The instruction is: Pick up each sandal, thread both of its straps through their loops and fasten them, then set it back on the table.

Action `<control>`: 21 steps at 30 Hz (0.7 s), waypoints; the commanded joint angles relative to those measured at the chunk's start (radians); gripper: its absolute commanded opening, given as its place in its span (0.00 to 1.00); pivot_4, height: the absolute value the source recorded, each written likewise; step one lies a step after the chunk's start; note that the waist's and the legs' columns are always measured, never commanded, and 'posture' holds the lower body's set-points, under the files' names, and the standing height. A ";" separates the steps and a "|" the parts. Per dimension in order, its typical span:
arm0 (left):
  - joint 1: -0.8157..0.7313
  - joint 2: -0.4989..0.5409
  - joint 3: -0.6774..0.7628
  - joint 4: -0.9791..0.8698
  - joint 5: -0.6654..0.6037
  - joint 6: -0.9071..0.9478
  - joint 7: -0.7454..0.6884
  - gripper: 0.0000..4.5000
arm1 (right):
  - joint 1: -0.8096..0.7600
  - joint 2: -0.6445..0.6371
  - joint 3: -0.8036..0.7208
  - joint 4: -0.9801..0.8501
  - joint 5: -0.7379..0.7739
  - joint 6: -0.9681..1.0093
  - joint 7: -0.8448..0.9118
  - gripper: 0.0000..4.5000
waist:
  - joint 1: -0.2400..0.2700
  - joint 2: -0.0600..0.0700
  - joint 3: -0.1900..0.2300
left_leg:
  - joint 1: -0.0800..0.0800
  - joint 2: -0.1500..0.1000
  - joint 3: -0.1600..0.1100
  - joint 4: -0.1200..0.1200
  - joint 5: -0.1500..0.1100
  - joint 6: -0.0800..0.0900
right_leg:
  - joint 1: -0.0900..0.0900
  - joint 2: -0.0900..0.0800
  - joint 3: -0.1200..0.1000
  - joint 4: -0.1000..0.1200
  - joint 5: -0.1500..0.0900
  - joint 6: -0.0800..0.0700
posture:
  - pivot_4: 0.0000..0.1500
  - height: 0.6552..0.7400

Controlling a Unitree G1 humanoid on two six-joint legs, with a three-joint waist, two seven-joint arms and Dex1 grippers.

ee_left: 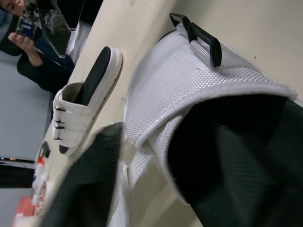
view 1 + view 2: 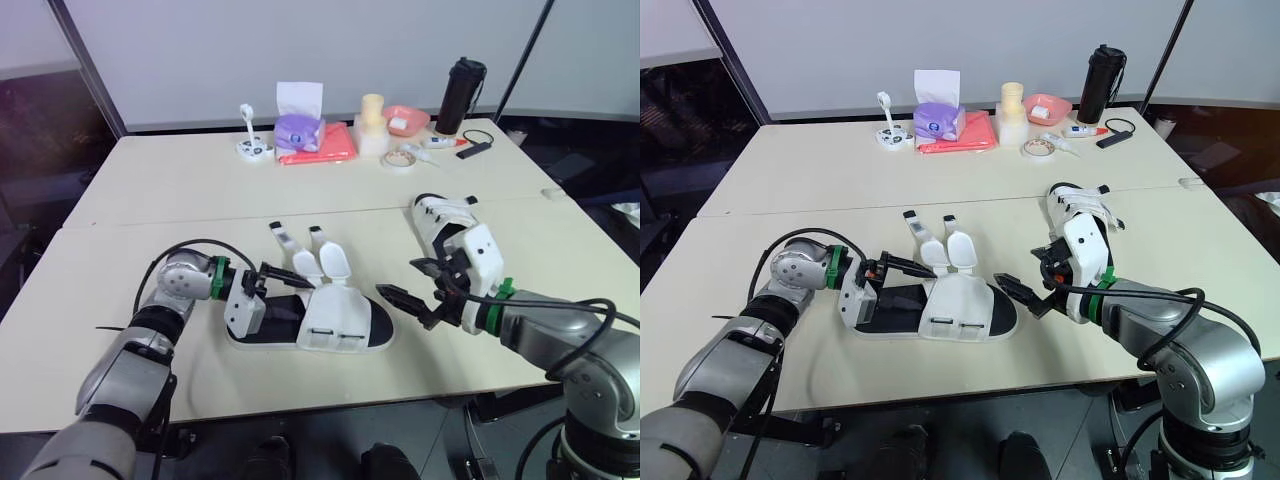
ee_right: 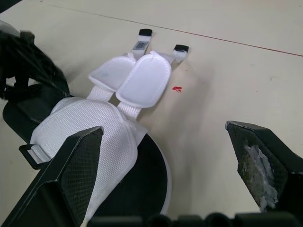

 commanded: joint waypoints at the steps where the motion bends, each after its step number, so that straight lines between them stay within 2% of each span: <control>1: -0.015 0.017 0.018 0.022 0.032 -0.087 0.077 0.99 | -0.018 -0.014 -0.004 -0.008 0.015 -0.027 -0.006 1.00 | 0.000 0.000 0.000 | 0.000 0.000 0.000 0.000 0.000 0.000 | 0.000 0.000 0.000 0.000 0.000 0.000 | 1.00 1.00; 5: -0.022 -0.002 0.015 0.033 0.086 -0.123 0.165 0.99 | -0.019 -0.015 0.004 -0.002 0.017 -0.035 -0.012 1.00 | 0.001 0.000 0.000 | 0.000 0.000 0.000 0.000 0.000 0.000 | 0.000 0.000 0.000 0.000 0.000 0.000 | 1.00 1.00; 16: -0.029 -0.080 0.032 0.020 0.392 -0.120 0.448 0.99 | -0.018 -0.031 0.019 0.003 0.019 -0.052 -0.023 1.00 | 0.001 0.000 0.000 | 0.000 0.000 0.000 0.000 0.000 0.000 | 0.000 0.000 0.000 0.001 0.000 0.000 | 1.00 1.00; 19: -0.031 -0.080 0.022 0.017 0.452 -0.121 0.518 0.70 | -0.017 -0.034 0.019 0.001 0.021 -0.053 -0.026 1.00 | 0.001 0.000 0.000 | 0.000 0.000 0.000 0.000 0.000 0.000 | 0.000 0.000 0.000 0.001 0.000 0.000 | 1.00 1.00; 21: -0.033 -0.077 0.018 0.013 0.485 -0.130 0.561 0.45 | -0.014 -0.036 0.017 -0.001 0.023 -0.052 -0.027 1.00 | 0.001 0.000 0.000 | 0.000 0.000 0.000 0.000 0.000 0.000 | 0.000 0.000 0.000 0.001 0.000 0.000 | 1.00 1.00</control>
